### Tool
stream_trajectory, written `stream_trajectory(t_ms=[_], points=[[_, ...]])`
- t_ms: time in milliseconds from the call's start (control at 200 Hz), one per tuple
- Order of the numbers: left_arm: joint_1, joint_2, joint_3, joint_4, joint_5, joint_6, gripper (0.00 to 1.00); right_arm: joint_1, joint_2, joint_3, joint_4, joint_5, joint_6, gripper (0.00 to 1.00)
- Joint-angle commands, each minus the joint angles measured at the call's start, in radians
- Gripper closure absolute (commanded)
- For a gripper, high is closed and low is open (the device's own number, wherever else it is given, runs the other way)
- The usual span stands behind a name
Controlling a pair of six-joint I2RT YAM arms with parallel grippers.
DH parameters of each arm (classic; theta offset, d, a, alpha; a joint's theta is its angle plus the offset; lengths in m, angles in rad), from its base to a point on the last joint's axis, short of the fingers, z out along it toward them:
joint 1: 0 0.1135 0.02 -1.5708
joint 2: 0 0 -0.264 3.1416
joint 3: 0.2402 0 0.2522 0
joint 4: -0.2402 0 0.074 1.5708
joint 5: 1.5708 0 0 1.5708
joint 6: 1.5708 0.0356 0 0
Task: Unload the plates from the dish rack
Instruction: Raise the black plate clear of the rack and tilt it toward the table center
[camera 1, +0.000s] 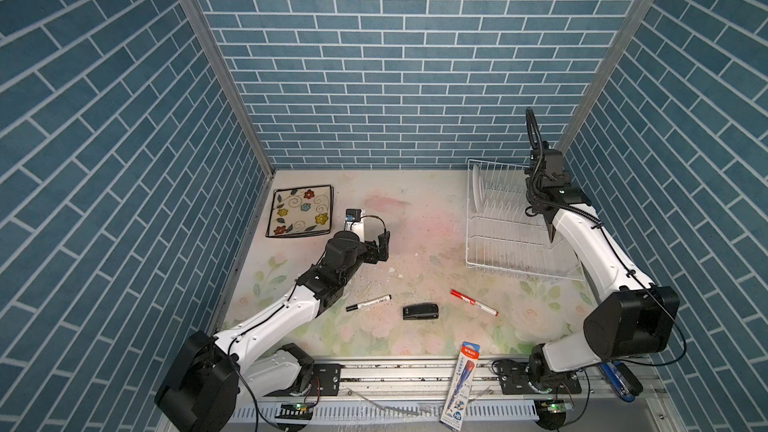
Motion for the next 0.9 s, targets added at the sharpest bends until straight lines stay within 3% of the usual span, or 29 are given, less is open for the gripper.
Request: stream_trajectory(t_ms=[0, 895], points=[[0.006, -0.023, -0.001, -0.013, -0.008, -0.019, 0.0, 0.023, -0.073, 0.06, 0.09, 0.079, -0.048, 1.0], [0.015, -0.042, -0.015, -0.033, 0.014, -0.084, 0.0, 0.223, -0.206, 0.097, -0.016, 0.069, 0.034, 1.0]])
